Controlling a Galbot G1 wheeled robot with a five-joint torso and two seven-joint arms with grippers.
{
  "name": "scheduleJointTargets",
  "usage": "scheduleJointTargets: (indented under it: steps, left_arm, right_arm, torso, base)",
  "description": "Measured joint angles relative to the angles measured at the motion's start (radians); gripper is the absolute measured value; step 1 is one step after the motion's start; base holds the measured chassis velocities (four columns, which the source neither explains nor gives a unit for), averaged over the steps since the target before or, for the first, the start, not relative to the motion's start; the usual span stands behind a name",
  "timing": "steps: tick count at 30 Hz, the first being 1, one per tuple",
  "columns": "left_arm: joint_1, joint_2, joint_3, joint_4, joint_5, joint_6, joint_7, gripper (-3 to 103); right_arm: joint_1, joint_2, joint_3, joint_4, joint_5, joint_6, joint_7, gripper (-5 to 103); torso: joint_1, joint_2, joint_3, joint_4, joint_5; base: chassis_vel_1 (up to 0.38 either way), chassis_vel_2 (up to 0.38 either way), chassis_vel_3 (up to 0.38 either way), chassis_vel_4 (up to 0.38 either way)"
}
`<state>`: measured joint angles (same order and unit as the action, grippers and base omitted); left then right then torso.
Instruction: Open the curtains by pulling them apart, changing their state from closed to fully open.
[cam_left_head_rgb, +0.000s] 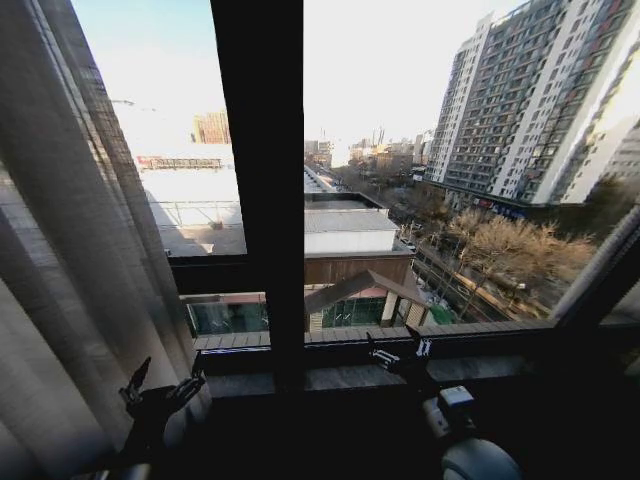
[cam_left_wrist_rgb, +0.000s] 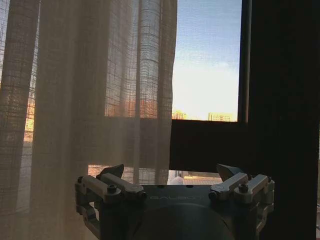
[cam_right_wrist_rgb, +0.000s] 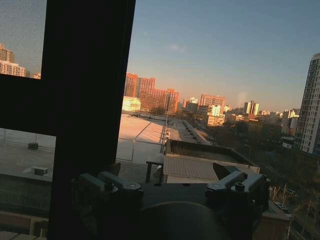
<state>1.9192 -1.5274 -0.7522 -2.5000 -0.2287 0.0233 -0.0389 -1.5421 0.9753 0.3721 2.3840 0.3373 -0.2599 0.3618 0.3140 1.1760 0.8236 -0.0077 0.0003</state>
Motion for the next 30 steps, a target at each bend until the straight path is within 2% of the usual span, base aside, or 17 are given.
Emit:
scheduleJointTargets:
  steps: [10, 15, 17, 20, 24, 26, 27, 30]
  left_arm:
    - [-0.002, 0.010, -0.006, 0.000, -0.004, 0.003, -0.004, 100]
    - [-0.021, 0.043, -0.020, 0.000, -0.037, 0.031, -0.024, 100]
    - [-0.060, 0.086, -0.038, 0.000, -0.069, 0.055, -0.037, 100]
    - [-0.088, 0.120, -0.043, 0.008, -0.091, 0.069, -0.044, 100]
    - [-0.158, 0.200, -0.042, 0.075, -0.131, 0.083, -0.050, 100]
    - [-0.167, 0.210, -0.042, 0.085, -0.136, 0.084, -0.050, 100]
    - [-0.194, 0.237, -0.041, 0.113, -0.153, 0.085, -0.050, 100]
    - [-0.269, 0.294, -0.035, 0.177, -0.186, 0.089, -0.049, 100]
  right_arm:
    - [0.003, 0.005, -0.011, -0.009, -0.004, 0.019, -0.004, 100]
    - [0.000, 0.007, -0.007, -0.014, -0.005, 0.021, -0.003, 100]
    - [-0.006, 0.013, -0.003, -0.018, -0.006, 0.021, -0.001, 100]
    - [-0.012, 0.016, -0.003, -0.022, -0.010, 0.022, 0.000, 100]
    - [-0.034, 0.019, -0.001, -0.031, -0.028, 0.032, 0.001, 100]
    - [-0.037, 0.020, -0.001, -0.033, -0.030, 0.034, 0.001, 100]
    - [-0.041, 0.023, 0.001, -0.040, -0.039, 0.040, 0.001, 100]
    - [-0.041, 0.034, 0.001, -0.060, -0.054, 0.046, 0.001, 100]
  torso:
    - [0.000, 0.000, 0.000, 0.0000, -0.0009]
    - [0.000, 0.000, 0.000, 0.0003, -0.0006]
    - [0.000, 0.000, 0.000, -0.0002, 0.0011]
    - [0.000, 0.000, 0.000, 0.0000, 0.0010]
    - [0.000, 0.000, 0.000, 0.0001, 0.0001]
    - [0.000, 0.000, 0.000, 0.0000, -0.0001]
    - [0.000, 0.000, 0.000, 0.0001, -0.0013]
    - [0.000, 0.000, 0.000, 0.0001, -0.0005]
  base:
    - [0.256, 0.308, -0.245, -0.302]
    - [0.013, 0.019, -0.013, -0.030]
    - [-0.010, -0.026, 0.017, 0.029]
    - [-0.028, -0.073, 0.031, 0.065]
    - [-0.018, -0.026, 0.019, 0.029]
    - [0.000, 0.000, 0.000, 0.000]
    - [0.000, 0.000, 0.000, 0.000]
    - [0.000, 0.000, 0.000, 0.000]
